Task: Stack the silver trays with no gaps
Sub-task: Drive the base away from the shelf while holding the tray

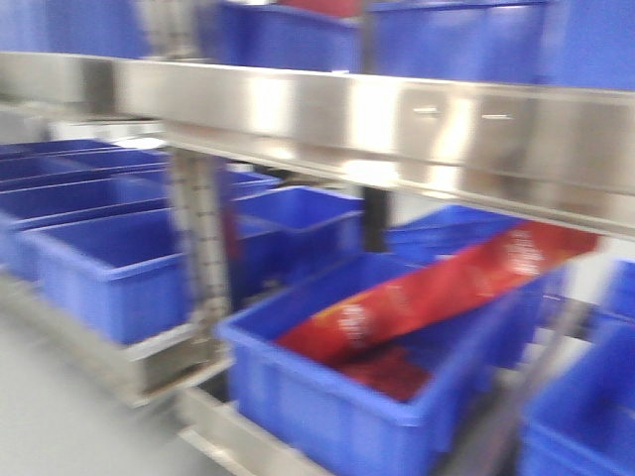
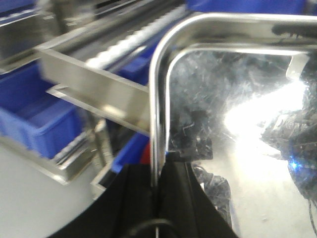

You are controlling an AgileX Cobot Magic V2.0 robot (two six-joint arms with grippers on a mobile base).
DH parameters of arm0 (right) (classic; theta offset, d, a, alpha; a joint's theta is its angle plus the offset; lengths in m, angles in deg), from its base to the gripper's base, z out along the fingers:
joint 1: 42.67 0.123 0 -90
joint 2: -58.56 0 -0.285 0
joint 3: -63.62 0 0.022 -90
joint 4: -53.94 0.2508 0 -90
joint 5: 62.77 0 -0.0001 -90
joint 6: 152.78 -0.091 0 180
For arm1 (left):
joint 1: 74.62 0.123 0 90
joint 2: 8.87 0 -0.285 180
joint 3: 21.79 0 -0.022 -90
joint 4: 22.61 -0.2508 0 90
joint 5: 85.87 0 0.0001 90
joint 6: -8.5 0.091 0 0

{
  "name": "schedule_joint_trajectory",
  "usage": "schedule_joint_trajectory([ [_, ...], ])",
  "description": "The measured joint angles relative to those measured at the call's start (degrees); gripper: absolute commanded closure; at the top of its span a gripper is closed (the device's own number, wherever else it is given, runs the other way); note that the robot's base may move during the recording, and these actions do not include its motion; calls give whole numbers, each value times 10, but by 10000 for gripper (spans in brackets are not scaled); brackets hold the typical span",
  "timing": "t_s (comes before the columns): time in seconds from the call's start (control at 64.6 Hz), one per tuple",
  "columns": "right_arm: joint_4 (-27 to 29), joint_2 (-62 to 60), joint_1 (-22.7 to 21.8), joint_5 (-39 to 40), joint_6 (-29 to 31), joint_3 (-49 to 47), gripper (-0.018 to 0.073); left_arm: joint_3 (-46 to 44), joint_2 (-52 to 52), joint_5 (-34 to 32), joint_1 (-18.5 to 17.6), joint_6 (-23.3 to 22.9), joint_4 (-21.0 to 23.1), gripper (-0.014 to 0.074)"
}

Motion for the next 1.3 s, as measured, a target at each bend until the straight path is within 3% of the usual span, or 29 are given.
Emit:
schedule_joint_trajectory([
  [1.3,0,-3,0,0,0,0,636,0,0,0,0,0,0,613],
])
